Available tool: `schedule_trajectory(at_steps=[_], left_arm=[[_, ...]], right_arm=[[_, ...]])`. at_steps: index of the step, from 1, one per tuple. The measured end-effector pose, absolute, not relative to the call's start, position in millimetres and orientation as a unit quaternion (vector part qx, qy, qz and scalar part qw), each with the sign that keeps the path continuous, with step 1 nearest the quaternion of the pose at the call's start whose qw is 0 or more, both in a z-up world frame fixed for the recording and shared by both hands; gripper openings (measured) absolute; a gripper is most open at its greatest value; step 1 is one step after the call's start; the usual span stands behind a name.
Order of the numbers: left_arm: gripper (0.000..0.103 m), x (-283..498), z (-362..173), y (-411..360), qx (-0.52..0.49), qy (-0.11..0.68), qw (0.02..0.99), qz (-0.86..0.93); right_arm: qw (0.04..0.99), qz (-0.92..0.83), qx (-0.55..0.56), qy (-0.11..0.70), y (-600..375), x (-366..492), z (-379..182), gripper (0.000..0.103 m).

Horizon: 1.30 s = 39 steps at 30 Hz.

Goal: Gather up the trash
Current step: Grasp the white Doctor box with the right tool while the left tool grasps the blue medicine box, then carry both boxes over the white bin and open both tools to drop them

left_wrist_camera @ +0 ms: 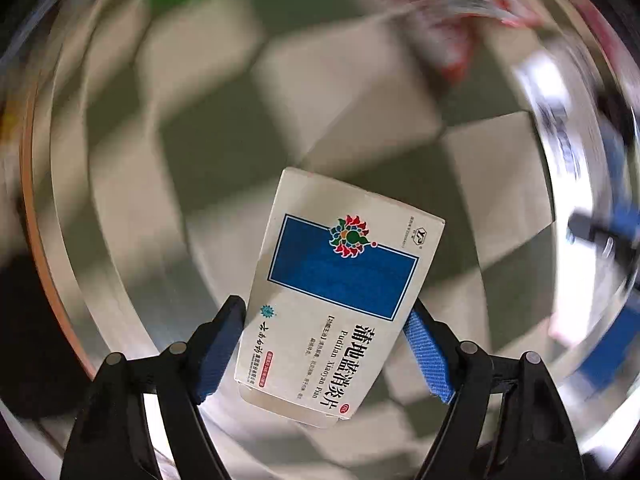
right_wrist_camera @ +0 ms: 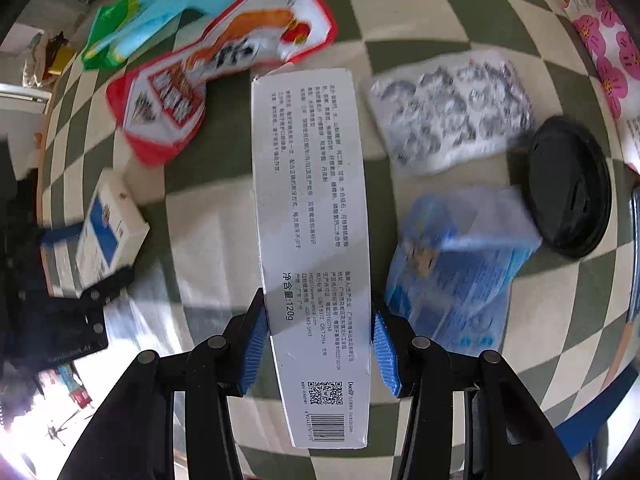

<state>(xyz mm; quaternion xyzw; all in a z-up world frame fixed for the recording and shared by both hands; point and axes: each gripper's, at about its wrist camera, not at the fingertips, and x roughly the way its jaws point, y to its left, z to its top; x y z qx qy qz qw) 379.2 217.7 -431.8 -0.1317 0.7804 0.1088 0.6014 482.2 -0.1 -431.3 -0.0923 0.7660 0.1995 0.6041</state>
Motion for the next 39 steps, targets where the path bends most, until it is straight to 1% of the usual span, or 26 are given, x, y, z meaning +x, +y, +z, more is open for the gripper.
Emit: schedule_trajectory(at_steps=[2,5,7,9,11,13,14,16,20,21,23,24,25,26,32,34,37,39], left_arm=[[0.078,349.9,-430.5,225.1,-0.228,0.766,0.582,0.151],[0.078,302.2,-431.6,230.8,-0.373,0.722,0.548,0.198],[0.081,287.5,-432.1,228.5,-0.406,0.703,0.545,0.209],[0.081,286.3,-431.7,224.3,-0.384,0.706,0.557,0.210],[0.081,290.0,-430.6,210.0,-0.331,0.720,0.574,0.204],[0.081,296.5,-435.8,192.8,-0.281,0.739,0.583,0.188],[0.081,298.4,-439.6,185.9,-0.270,0.744,0.583,0.183],[0.084,308.4,-446.0,175.2,-0.253,0.747,0.588,0.178],[0.084,325.2,-452.9,146.3,-0.212,0.757,0.590,0.182],[0.083,327.2,-452.7,142.7,-0.205,0.756,0.594,0.184],[0.077,311.2,-450.1,129.8,-0.195,0.752,0.600,0.191],[0.076,310.9,-448.9,125.3,-0.191,0.747,0.606,0.196],[0.075,307.6,-446.5,122.2,-0.189,0.741,0.612,0.202],[0.075,295.7,-439.1,107.5,-0.184,0.736,0.617,0.211],[0.075,287.6,-409.1,90.5,-0.180,0.697,0.648,0.249],[0.075,277.3,-392.2,86.4,-0.180,0.679,0.662,0.262],[0.075,263.2,-367.0,76.4,-0.186,0.649,0.683,0.277],[0.075,247.4,-344.3,94.3,-0.192,0.634,0.695,0.280]], right_arm=[[0.600,0.204,-0.099,0.767,0.4,469.6,-431.4,0.049],[0.594,0.212,-0.112,0.768,2.6,447.8,-430.9,0.049],[0.584,0.220,-0.116,0.773,6.0,434.0,-431.0,0.049],[0.581,0.224,-0.129,0.772,11.8,425.3,-430.9,0.050],[0.582,0.224,-0.146,0.768,18.7,419.1,-430.6,0.051],[0.581,0.219,-0.152,0.769,23.1,415.6,-432.8,0.066],[0.579,0.220,-0.152,0.770,25.2,413.3,-434.5,0.067],[0.575,0.218,-0.154,0.773,27.4,408.6,-437.7,0.067],[0.577,0.216,-0.162,0.771,26.9,396.2,-441.5,0.068],[0.580,0.215,-0.162,0.769,25.8,392.5,-441.4,0.067],[0.594,0.213,-0.171,0.757,25.4,382.8,-439.7,0.059],[0.601,0.211,-0.178,0.750,20.7,381.6,-437.0,0.051],[0.610,0.214,-0.180,0.742,16.5,374.4,-435.7,0.048],[0.616,0.219,-0.176,0.736,16.3,371.4,-433.6,0.048],[0.644,0.230,-0.164,0.711,7.7,348.3,-415.7,0.048],[0.647,0.237,-0.155,0.708,-12.9,342.2,-405.8,0.048],[0.660,0.244,-0.146,0.696,-17.9,329.0,-390.6,0.048],[0.677,0.246,-0.137,0.680,-24.8,314.3,-373.1,0.048]])
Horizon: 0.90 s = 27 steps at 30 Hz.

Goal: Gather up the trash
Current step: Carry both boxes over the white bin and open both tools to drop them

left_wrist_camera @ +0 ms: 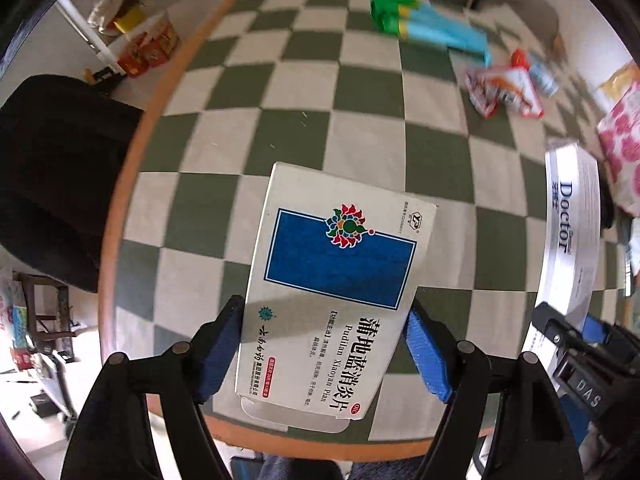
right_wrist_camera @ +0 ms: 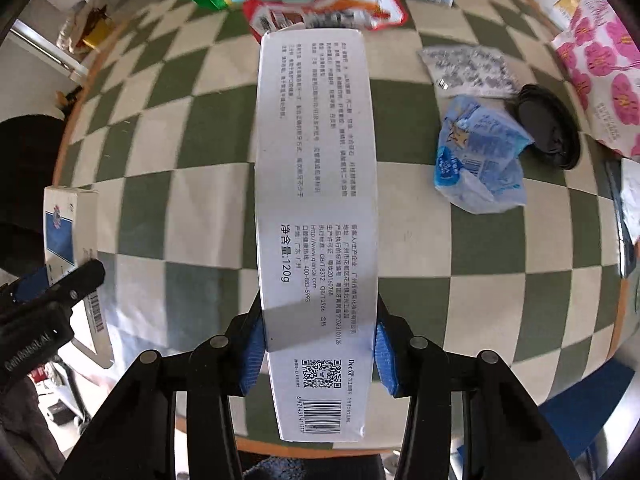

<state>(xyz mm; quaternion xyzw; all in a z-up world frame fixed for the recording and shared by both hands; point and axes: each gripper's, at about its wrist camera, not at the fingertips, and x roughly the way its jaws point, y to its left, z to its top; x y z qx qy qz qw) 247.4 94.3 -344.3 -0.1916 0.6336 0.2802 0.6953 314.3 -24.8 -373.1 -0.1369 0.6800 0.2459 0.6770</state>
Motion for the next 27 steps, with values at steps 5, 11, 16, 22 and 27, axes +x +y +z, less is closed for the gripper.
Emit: schedule_trajectory(at_steps=[5,11,16,22,27], left_arm=[[0.075,194.0,-301.5,164.8,-0.190,0.595,0.732,0.272],[0.075,126.9,-271.2,155.3,-0.183,0.570,0.763,0.246],[0.075,72.5,-272.5,135.8,-0.195,0.581,0.760,0.216],[0.075,16.9,-325.2,127.6,-0.290,0.627,0.703,0.169],[0.075,-22.1,-414.8,126.8,-0.361,0.665,0.633,0.166]], right_arm=[[0.714,0.242,-0.127,0.645,-36.6,290.9,-323.0,0.048],[0.746,0.233,-0.107,0.614,-48.1,223.3,-274.9,0.048],[0.752,0.230,-0.098,0.609,-60.5,152.7,-259.4,0.048],[0.711,0.242,-0.083,0.655,-90.4,75.3,-281.5,0.048],[0.637,0.242,-0.077,0.728,-116.7,20.0,-354.3,0.048]])
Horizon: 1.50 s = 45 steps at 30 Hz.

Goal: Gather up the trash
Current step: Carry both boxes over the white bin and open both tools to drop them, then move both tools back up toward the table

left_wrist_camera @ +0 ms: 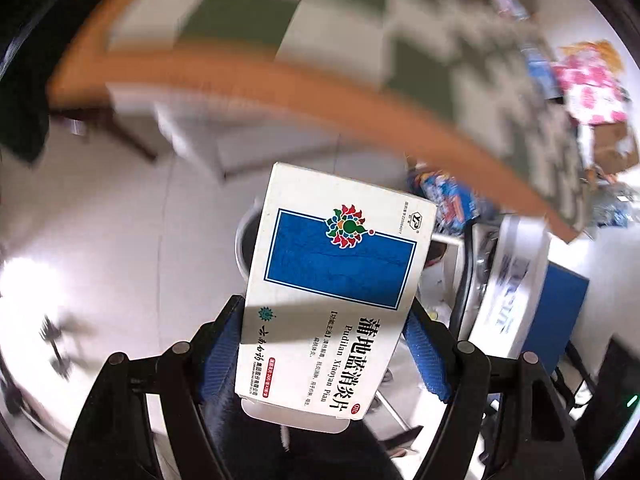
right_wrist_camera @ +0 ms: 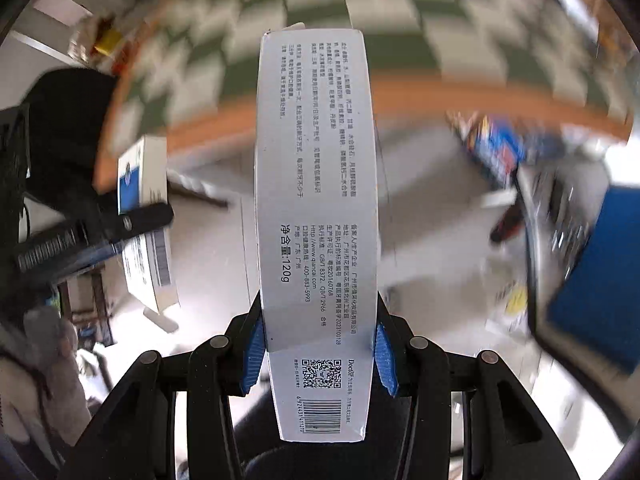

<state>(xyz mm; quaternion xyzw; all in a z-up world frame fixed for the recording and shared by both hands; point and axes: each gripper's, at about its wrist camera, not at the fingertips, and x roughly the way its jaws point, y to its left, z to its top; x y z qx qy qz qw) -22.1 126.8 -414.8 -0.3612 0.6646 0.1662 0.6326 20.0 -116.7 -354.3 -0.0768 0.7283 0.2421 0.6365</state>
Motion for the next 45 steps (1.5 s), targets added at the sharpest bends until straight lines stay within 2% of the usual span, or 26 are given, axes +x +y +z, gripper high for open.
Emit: schedule_trajectory(at_steps=[3,6,11,13,14,15,16,17,18,19,20,23,25,30,37,45], left_arm=[[0.075,-34.5,-487.8,126.2,-0.389,0.684,0.594,0.166],[0.075,-37.2,-560.4,123.9,-0.409,0.700,0.564,0.156],[0.077,-33.0,-682.1,122.6,-0.421,0.725,0.529,0.134],[0.079,-34.5,-712.7,124.4,-0.408,0.733,0.527,0.137],[0.083,-34.7,-725.6,126.0,-0.399,0.737,0.528,0.139],[0.098,-35.2,-742.4,128.7,-0.389,0.741,0.528,0.145],[0.103,-38.2,-751.0,132.5,-0.384,0.741,0.529,0.151],[0.103,-42.3,-754.4,135.4,-0.382,0.740,0.531,0.155],[0.103,-45.2,-761.3,139.5,-0.384,0.736,0.533,0.164],[0.103,-47.7,-763.4,141.9,-0.384,0.734,0.535,0.168],[0.103,-50.6,-762.9,144.7,-0.380,0.731,0.539,0.172],[0.103,-52.7,-750.4,145.5,-0.326,0.727,0.570,0.203],[0.103,-54.3,-736.8,142.3,-0.289,0.724,0.587,0.219],[0.103,-57.4,-711.8,133.9,-0.265,0.726,0.595,0.222],[0.103,-56.6,-664.1,119.9,-0.247,0.728,0.599,0.222],[0.103,-63.1,-580.8,104.7,-0.241,0.717,0.614,0.226]], right_arm=[[0.592,0.238,-0.085,0.765,-127.7,-4.0,-418.8,0.048],[0.535,0.232,-0.074,0.809,-135.3,-16.6,-507.3,0.048],[0.493,0.230,-0.089,0.835,-125.7,-13.3,-642.6,0.048],[0.473,0.235,-0.093,0.844,-117.1,-5.1,-692.3,0.048],[0.465,0.238,-0.096,0.848,-113.0,-2.7,-711.8,0.048],[0.455,0.241,-0.105,0.851,-107.3,-0.3,-736.9,0.048],[0.452,0.242,-0.110,0.852,-101.4,1.0,-754.2,0.049],[0.450,0.245,-0.115,0.851,-96.9,1.4,-767.9,0.050],[0.448,0.249,-0.125,0.849,-92.1,3.4,-783.5,0.063],[0.452,0.246,-0.131,0.847,-89.4,5.5,-793.5,0.086],[0.456,0.249,-0.128,0.845,-87.9,6.8,-799.2,0.093],[0.478,0.243,-0.134,0.834,-88.8,11.9,-803.5,0.096],[0.506,0.234,-0.156,0.815,-91.0,13.8,-794.5,0.103],[0.552,0.214,-0.194,0.782,-93.1,16.2,-768.4,0.103],[0.586,0.199,-0.192,0.762,-90.7,12.2,-722.2,0.103],[0.612,0.200,-0.177,0.745,-100.9,7.6,-625.4,0.103]])
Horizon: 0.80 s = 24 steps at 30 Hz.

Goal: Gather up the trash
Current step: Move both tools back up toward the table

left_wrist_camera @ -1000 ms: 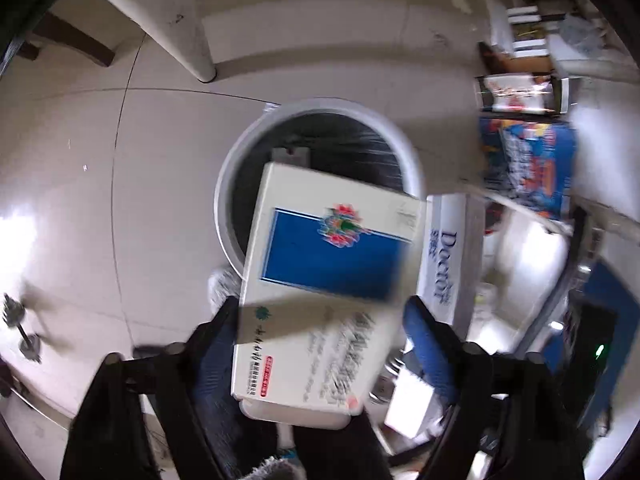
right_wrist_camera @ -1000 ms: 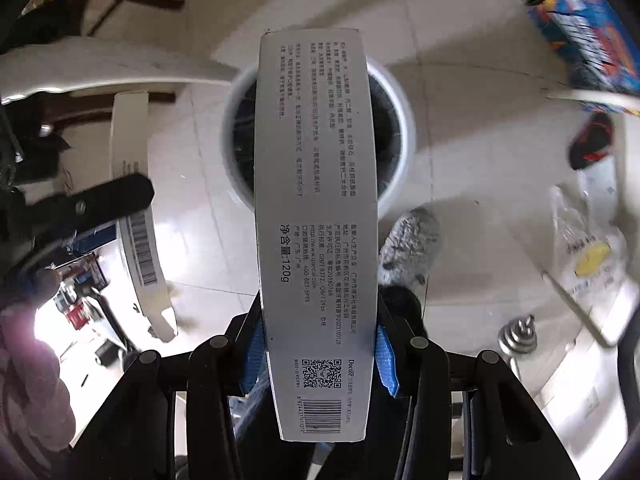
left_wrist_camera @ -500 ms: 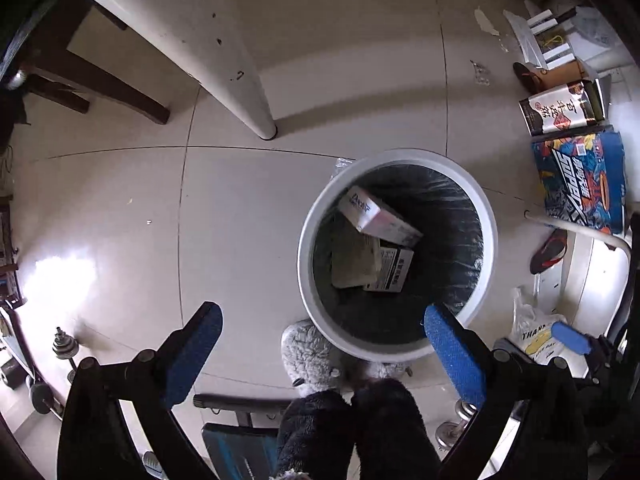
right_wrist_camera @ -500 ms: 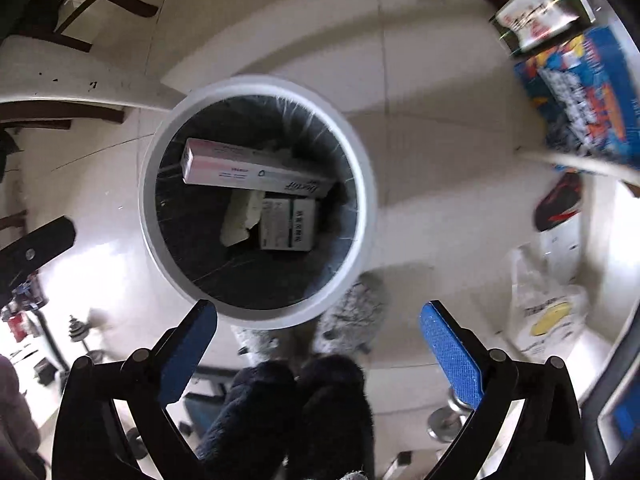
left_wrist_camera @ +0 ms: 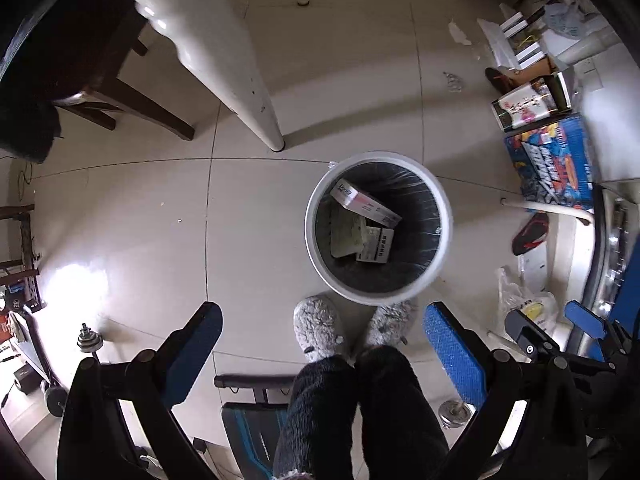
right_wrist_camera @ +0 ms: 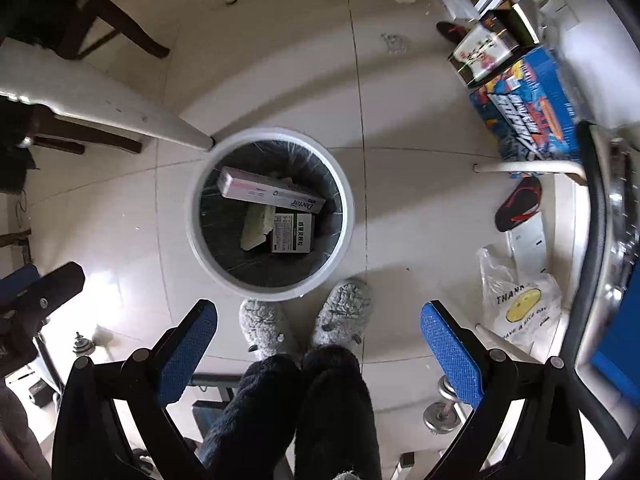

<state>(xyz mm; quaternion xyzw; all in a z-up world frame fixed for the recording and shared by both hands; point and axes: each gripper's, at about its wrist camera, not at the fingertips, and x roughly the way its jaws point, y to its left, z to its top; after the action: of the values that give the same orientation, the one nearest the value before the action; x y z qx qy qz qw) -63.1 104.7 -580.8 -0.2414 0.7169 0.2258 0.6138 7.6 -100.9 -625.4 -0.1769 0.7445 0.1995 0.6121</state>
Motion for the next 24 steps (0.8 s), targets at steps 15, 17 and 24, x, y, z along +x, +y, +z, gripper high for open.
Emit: schedule_trajectory(at_steps=[15,17,24], left_arm=[[0.103,-78.1,-391.4,73.3,-0.199,0.693,0.660,0.213],[0.103,-77.0,-363.2,72.5,-0.186,0.683,0.670,0.223],[0.103,-43.5,-304.1,88.0,-0.165,0.641,0.706,0.250]], right_arm=[[0.649,0.212,-0.143,0.716,-129.3,-11.5,-406.2,0.102],[0.653,0.212,-0.131,0.715,-132.8,-12.4,-375.7,0.102],[0.672,0.214,-0.070,0.705,-133.9,11.6,-296.1,0.102]])
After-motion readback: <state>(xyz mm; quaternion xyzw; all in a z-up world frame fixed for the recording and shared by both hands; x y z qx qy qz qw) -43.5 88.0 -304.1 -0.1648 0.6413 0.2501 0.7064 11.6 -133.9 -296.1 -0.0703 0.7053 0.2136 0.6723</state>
